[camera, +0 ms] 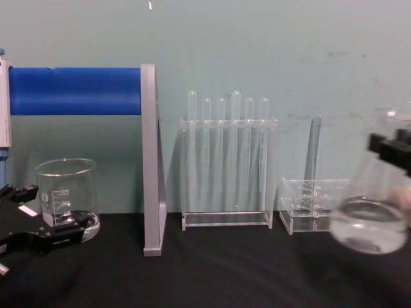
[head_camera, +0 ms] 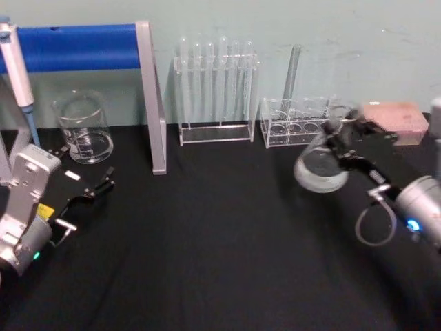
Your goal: Grasp the erlenmeyer flask with one hand, shake it three times, then place it back.
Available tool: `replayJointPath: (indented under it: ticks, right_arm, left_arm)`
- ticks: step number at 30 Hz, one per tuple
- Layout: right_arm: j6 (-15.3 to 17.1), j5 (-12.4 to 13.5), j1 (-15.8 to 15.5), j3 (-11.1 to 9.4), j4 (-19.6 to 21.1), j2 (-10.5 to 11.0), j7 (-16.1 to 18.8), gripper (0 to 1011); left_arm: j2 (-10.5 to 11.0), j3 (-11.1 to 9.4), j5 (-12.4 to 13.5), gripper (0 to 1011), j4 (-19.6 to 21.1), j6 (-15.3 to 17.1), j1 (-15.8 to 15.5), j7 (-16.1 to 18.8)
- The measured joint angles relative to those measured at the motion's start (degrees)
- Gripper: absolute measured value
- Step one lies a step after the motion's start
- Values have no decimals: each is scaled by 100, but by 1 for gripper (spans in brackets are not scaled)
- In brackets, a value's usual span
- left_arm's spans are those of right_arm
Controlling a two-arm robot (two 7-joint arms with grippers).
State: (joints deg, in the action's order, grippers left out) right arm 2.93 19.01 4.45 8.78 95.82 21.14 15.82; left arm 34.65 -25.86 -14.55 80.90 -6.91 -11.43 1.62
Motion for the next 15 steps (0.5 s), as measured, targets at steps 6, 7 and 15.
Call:
replayJointPath:
  ticks: [6,7,15]
  right_arm:
    - [2,7,276,481,-128,-26,473,452]
    - [-1,23,369,642,-186,-34,624,452]
    - [-36,136,786,1294,-451,-108,1218,452]
  left_arm:
    - [0,0,0,1001,0,0,0,0]
    - [0,0,0,1001,0,0,0,0]
    - [0,0,0,1001,0,0,0,0]
